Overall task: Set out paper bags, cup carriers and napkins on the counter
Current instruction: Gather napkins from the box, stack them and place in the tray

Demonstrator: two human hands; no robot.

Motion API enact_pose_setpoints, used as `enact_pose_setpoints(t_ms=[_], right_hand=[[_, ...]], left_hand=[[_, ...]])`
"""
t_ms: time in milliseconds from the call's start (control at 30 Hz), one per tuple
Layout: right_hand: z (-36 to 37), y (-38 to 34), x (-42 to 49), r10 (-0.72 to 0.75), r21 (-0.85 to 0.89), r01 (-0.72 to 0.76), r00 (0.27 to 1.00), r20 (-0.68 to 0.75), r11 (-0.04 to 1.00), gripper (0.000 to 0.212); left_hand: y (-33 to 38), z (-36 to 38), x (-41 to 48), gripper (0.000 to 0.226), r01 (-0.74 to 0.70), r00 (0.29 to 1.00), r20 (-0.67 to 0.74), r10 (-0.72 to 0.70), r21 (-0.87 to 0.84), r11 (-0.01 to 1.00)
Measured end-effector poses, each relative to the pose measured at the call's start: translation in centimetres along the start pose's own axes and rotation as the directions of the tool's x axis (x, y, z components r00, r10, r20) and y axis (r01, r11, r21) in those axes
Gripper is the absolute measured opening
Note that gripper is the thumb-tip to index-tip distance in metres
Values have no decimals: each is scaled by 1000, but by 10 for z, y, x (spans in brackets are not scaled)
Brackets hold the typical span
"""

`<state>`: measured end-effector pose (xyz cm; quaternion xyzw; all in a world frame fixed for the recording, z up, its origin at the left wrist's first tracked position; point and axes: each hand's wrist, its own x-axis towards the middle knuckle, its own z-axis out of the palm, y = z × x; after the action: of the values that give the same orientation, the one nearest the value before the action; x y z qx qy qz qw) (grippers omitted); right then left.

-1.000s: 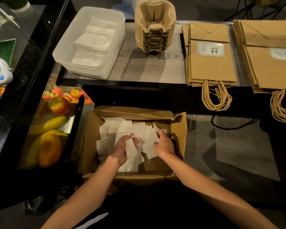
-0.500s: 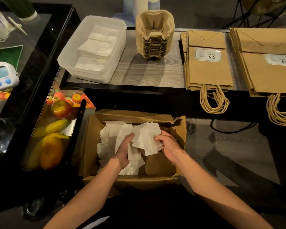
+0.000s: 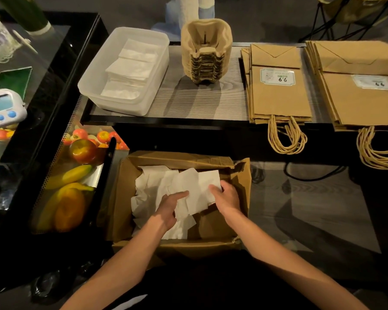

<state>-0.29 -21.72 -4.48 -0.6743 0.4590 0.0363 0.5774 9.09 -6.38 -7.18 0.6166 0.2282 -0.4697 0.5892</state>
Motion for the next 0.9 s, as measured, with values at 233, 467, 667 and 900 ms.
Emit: enact_pose_setpoints(t_ms=[233,467,667,900], right_hand=[[0,-8,-3,72,157,-94,988,136,983,46],[20,-1,2,84,-20,-82,987,137,996,51],[11,5,5,106,-21,-104,968,227,994,43],[4,5,5,147,56,-172,940,308,983,40]], left_hand=[[3,-1,-2,39,-12,999,39,13,-29,999],[2,0,-2,35,-23,996,87,29,-69,997],[-1,-2,2,33,-17,998,59,23,-106,994],[-1,-2,3,42,-27,996,82,38,-133,991]])
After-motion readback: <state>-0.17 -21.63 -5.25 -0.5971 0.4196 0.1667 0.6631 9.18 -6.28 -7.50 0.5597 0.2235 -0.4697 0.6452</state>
